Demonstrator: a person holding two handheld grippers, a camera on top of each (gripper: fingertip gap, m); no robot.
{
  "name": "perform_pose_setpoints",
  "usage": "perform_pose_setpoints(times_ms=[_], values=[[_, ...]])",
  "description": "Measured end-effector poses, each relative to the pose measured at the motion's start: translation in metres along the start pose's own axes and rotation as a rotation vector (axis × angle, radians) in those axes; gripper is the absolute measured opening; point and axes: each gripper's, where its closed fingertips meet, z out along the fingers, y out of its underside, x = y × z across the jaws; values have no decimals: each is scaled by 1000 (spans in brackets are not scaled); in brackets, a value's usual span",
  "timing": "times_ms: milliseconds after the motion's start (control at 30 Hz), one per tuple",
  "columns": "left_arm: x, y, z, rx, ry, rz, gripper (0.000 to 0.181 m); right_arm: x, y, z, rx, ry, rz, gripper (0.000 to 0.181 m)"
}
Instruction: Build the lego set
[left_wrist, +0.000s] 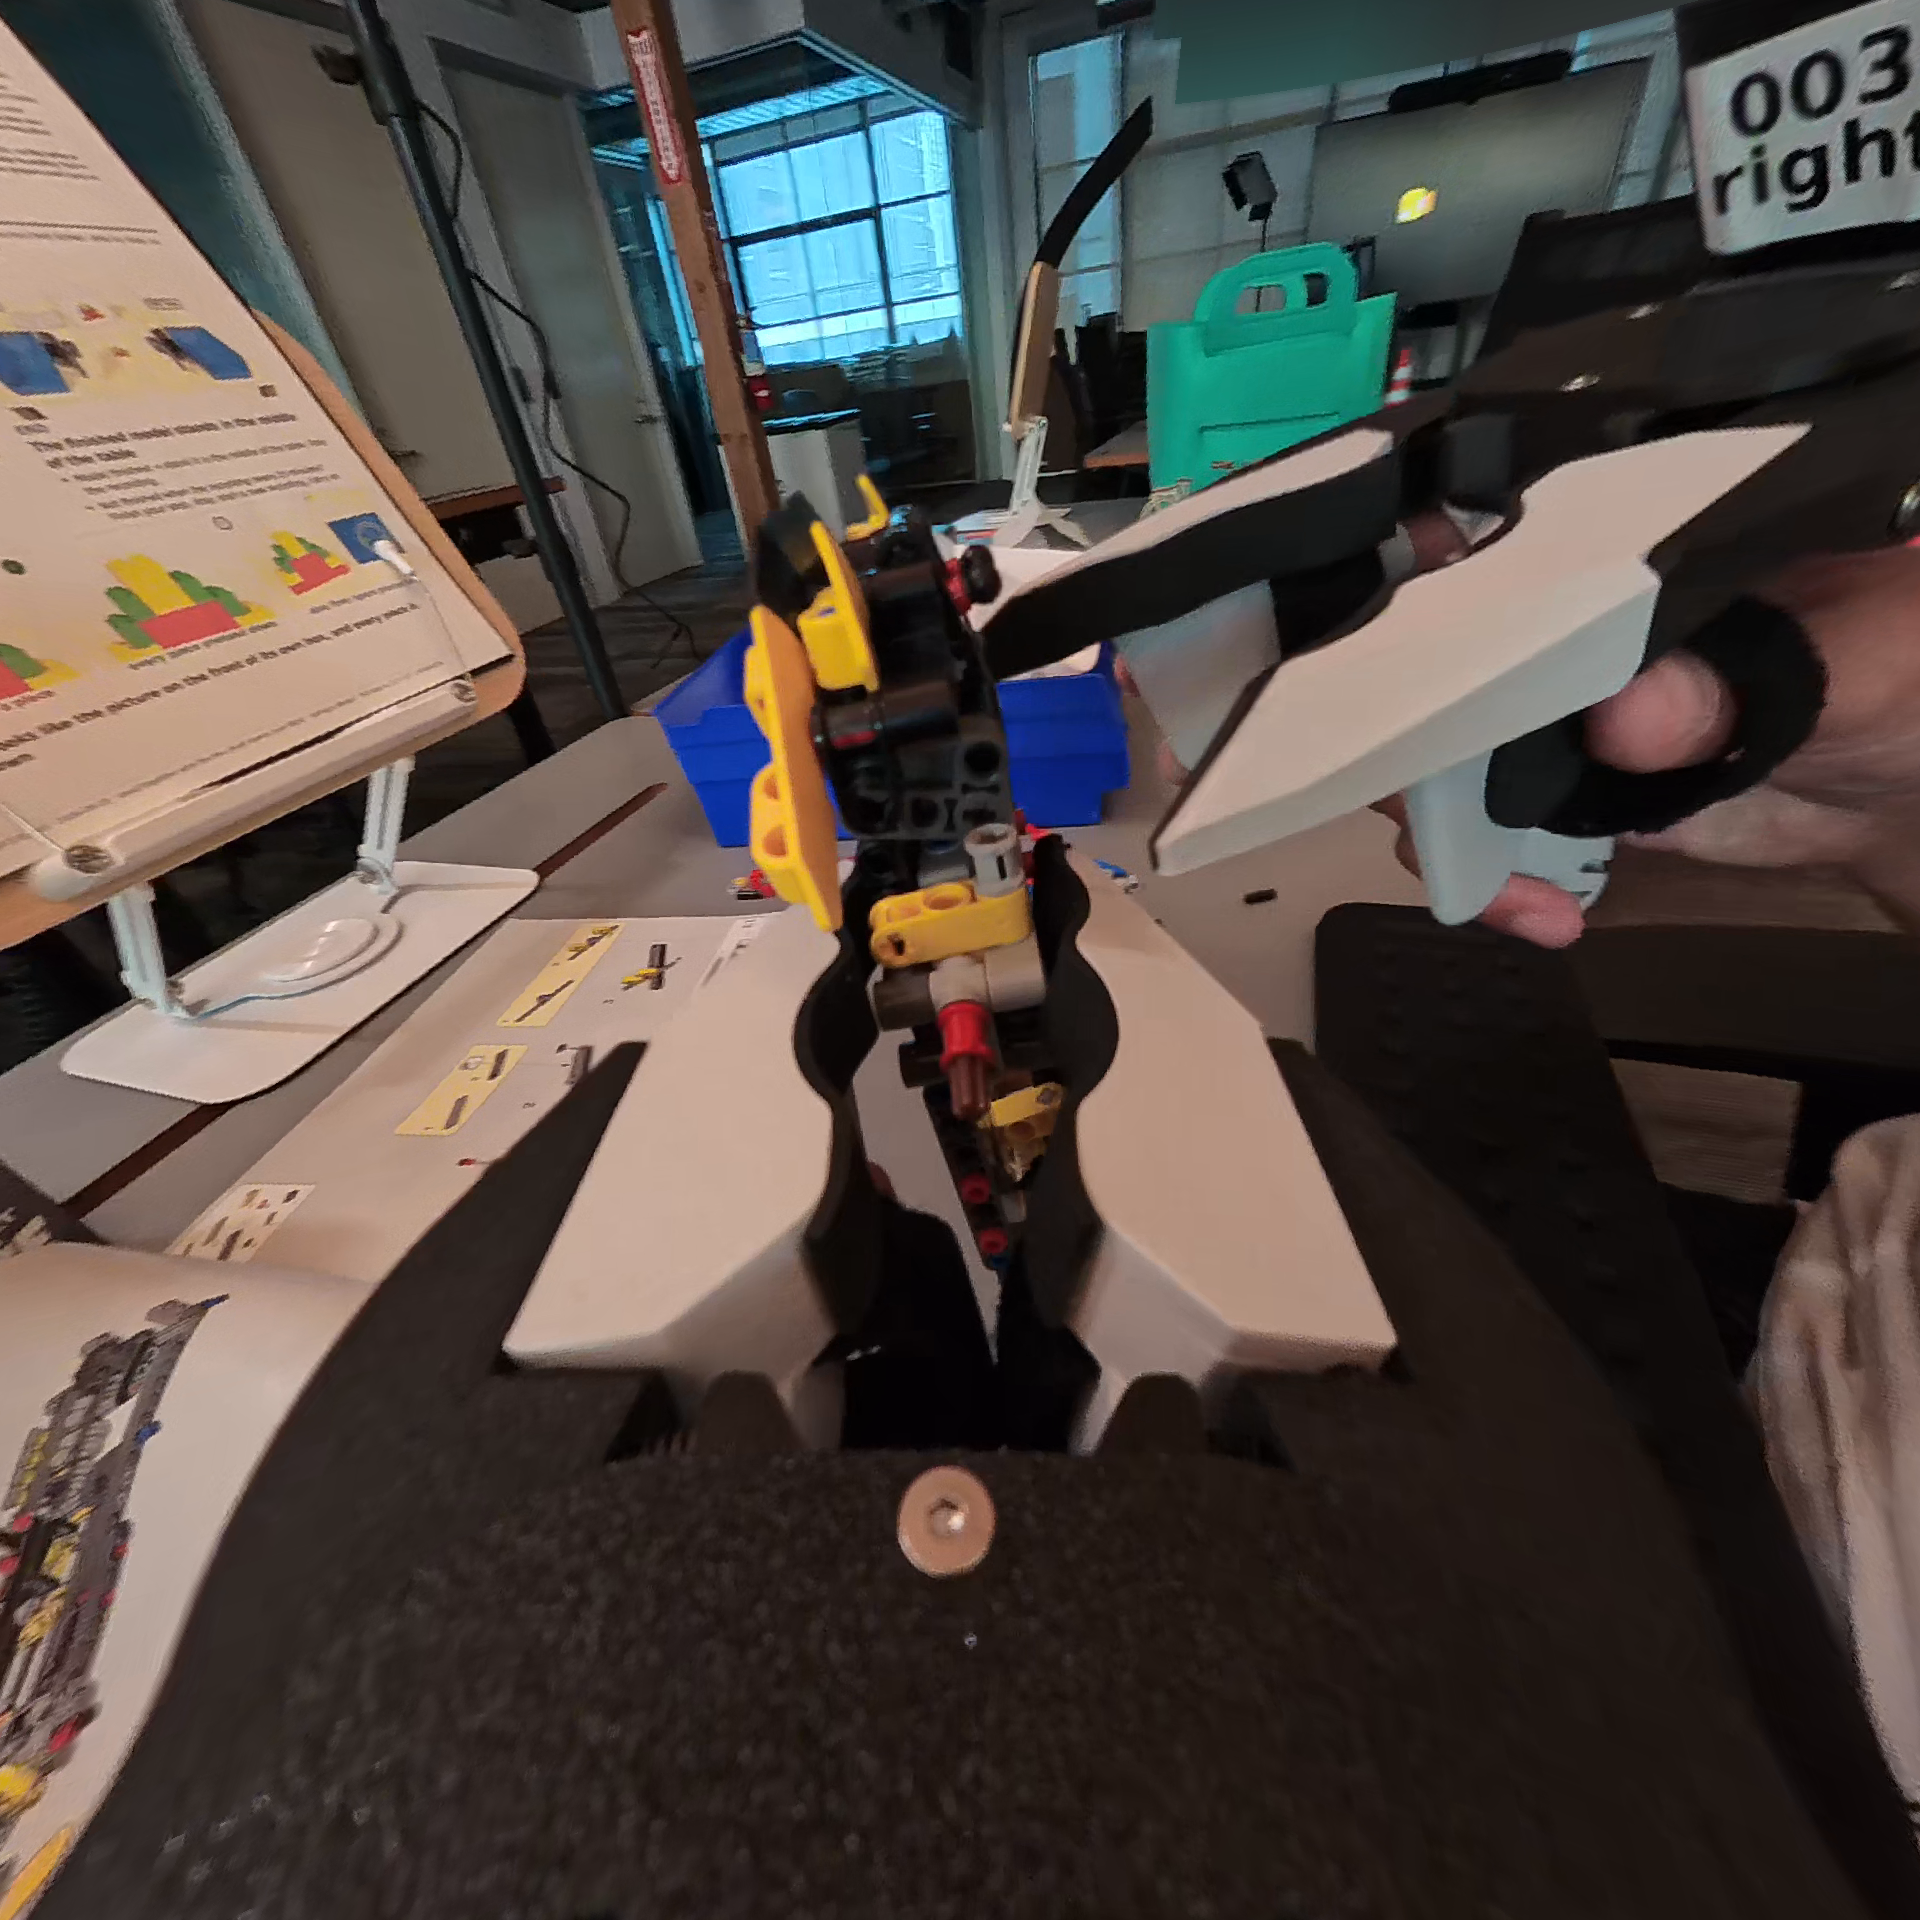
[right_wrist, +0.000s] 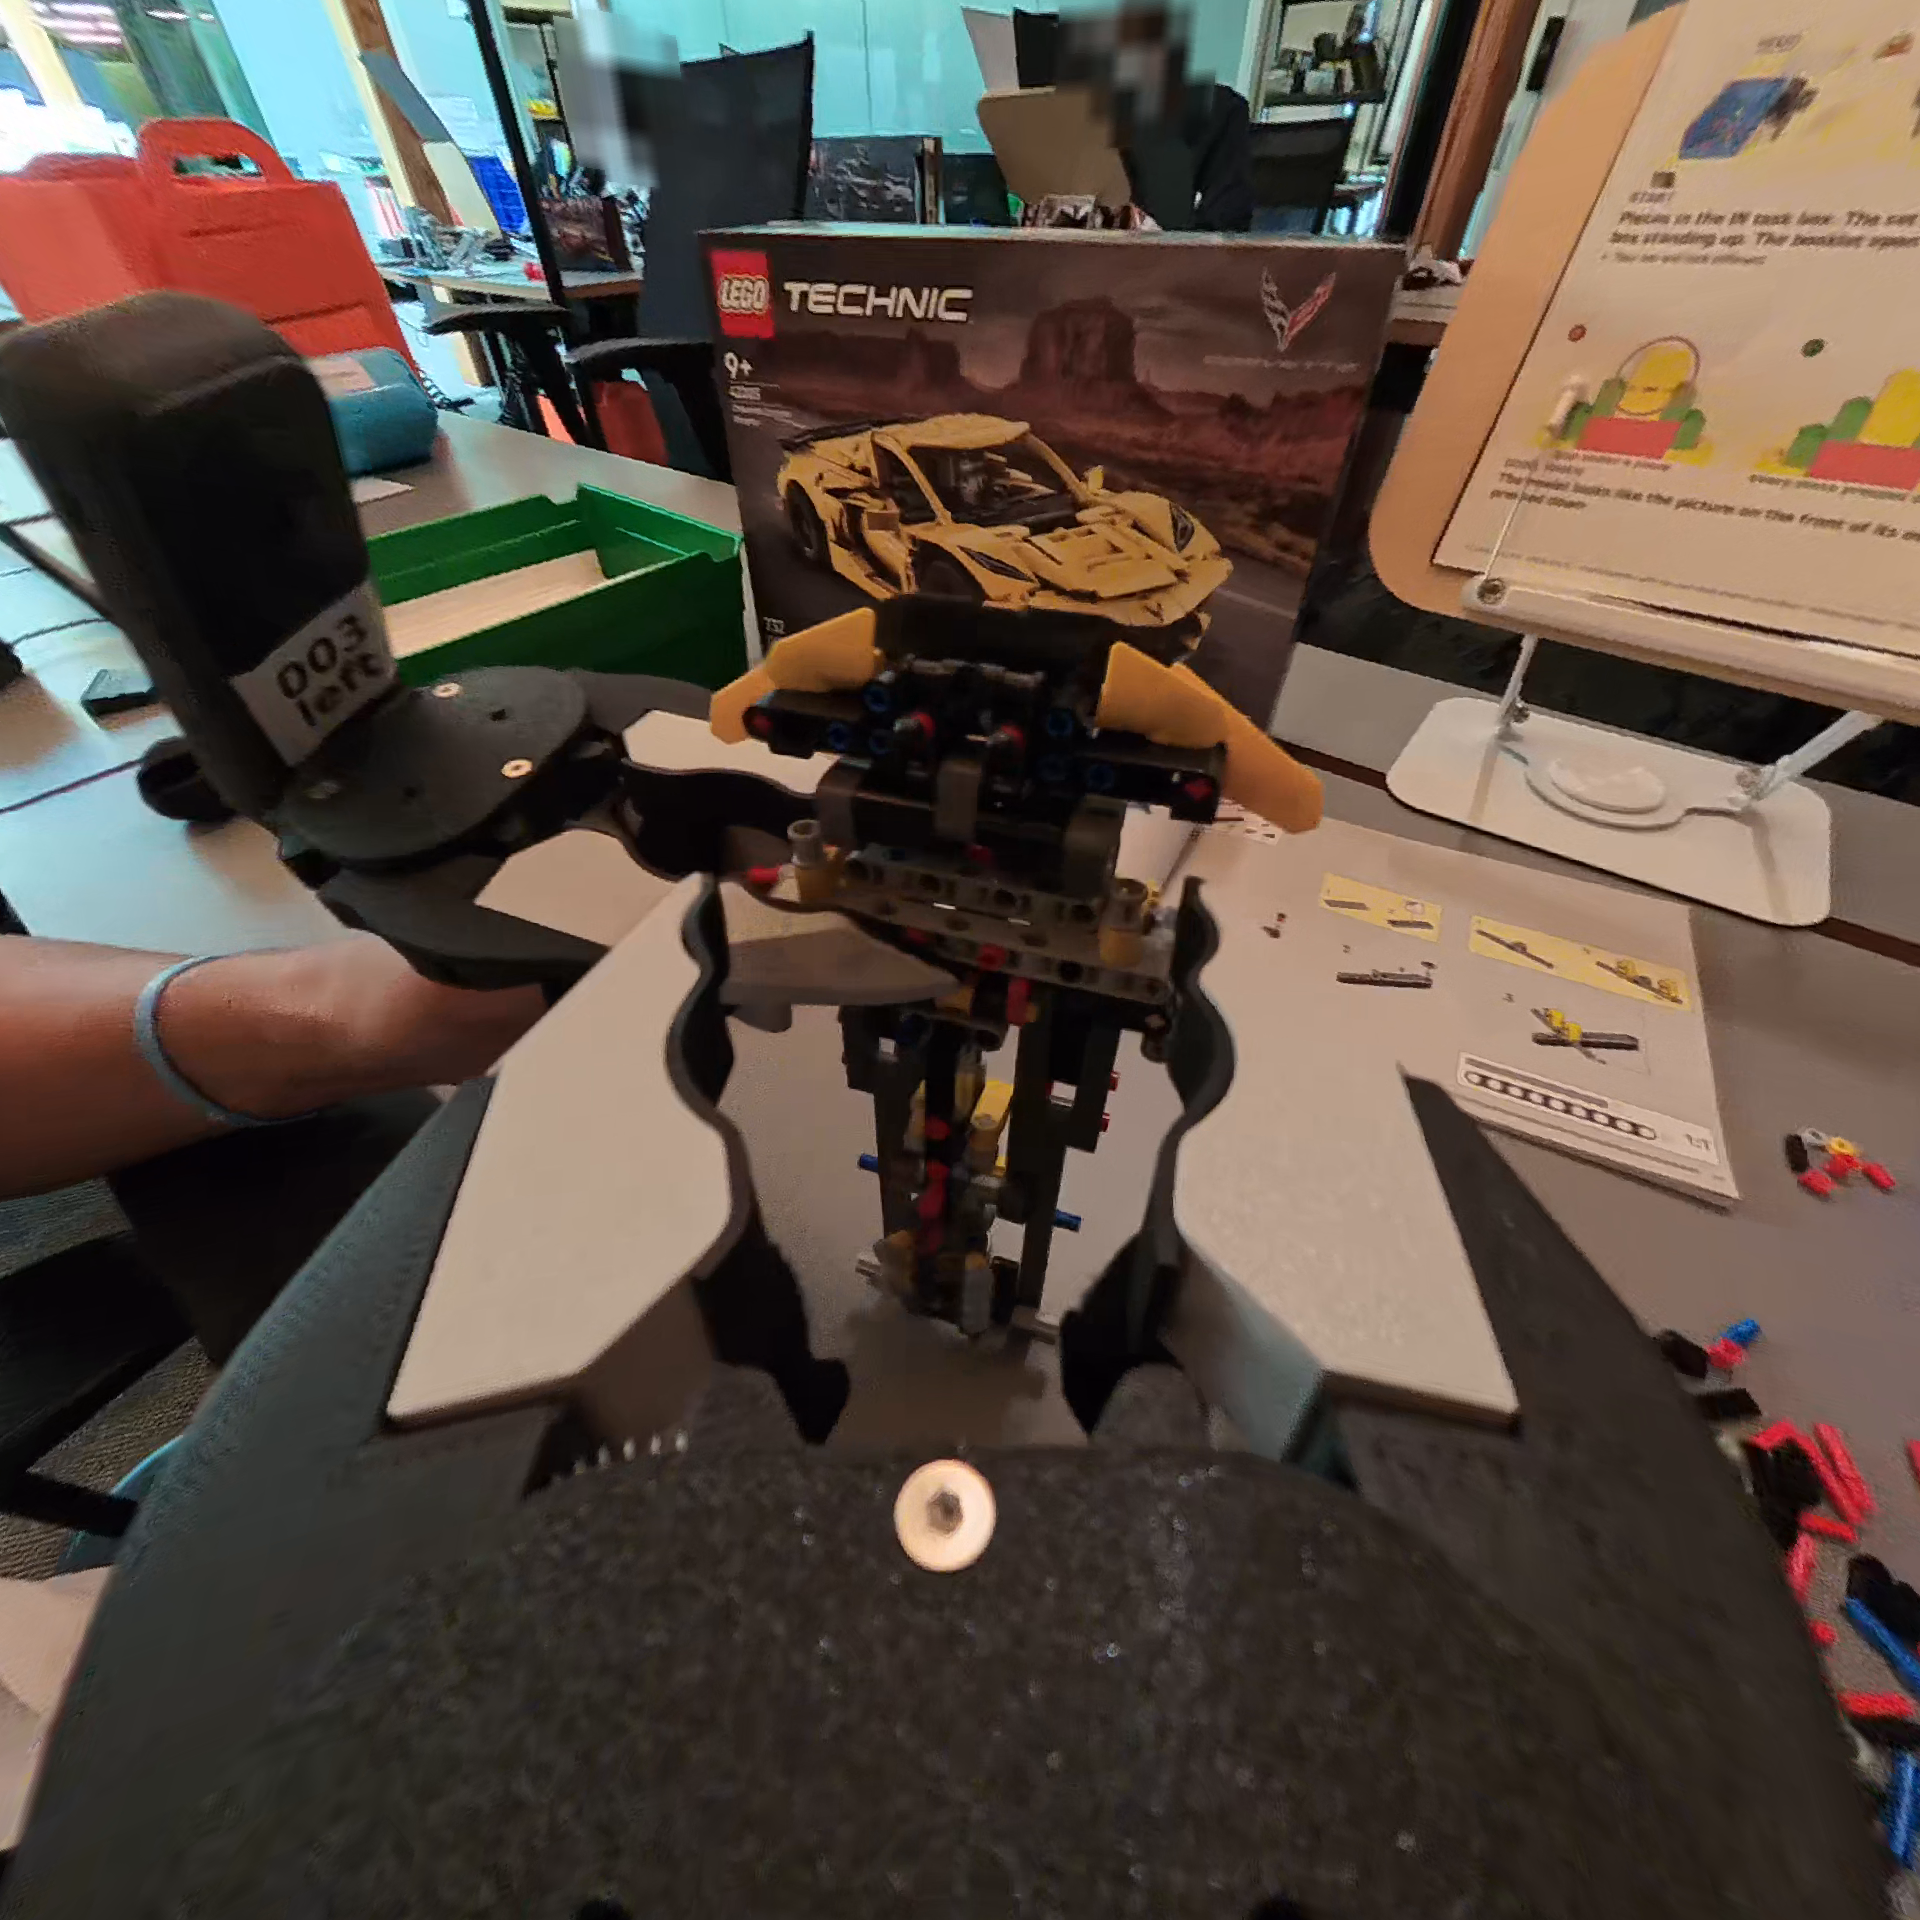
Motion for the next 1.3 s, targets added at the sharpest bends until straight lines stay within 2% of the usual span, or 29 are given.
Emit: perform_pose_setpoints(times_ms=[133, 300, 467, 700, 1133, 1300], values=[[0, -1, 3, -15, -97, 39, 26, 1, 8, 13, -17, 5, 42, 95], [2, -1, 6, -38, -225, 94, 25, 9, 12, 20, -94, 96, -1, 86], [2, -1, 6, -43, -278, 87, 25, 9, 12, 17, -123, 111, -12, 84], [7, -3, 8, -35, -300, 109, 26, 9, 11, 11, -81, 34, 42, 80], [4, -1, 10, -59, -364, 140, 26, 11, 12, 11, -68, 36, 33, 78], [15, 0, 14, -66, -231, 223, 41, 14, 10, 10, -83, -151, 28, 78]])
